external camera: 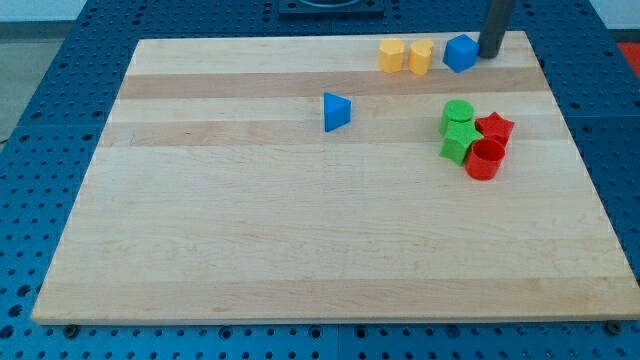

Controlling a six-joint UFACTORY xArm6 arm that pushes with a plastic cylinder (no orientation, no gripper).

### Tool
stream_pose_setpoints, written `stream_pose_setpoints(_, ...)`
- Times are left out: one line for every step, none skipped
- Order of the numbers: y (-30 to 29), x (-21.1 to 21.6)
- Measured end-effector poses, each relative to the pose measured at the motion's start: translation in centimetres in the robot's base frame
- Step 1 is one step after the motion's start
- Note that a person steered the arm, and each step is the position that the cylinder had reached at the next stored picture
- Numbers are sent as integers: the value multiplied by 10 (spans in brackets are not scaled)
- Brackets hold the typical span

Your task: Slide the yellow heart towards the blue cube

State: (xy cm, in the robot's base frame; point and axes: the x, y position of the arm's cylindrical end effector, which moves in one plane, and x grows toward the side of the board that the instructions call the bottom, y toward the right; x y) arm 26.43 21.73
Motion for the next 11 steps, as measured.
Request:
stream_pose_setpoints(1, 64)
stream_pose_setpoints(33, 28)
stream_pose_setpoints(25, -48)
stream_pose_setpoints(7, -73)
stream_pose_setpoints(-26, -71)
stream_pose_setpoints(-86, -57)
stream_pose_setpoints(-86, -41)
stream_pose_setpoints(-65, -29)
stream_pose_setpoints(-57, -22)
stream_pose_setpoints(-60, 31)
stream_pose_setpoints(-64, 75)
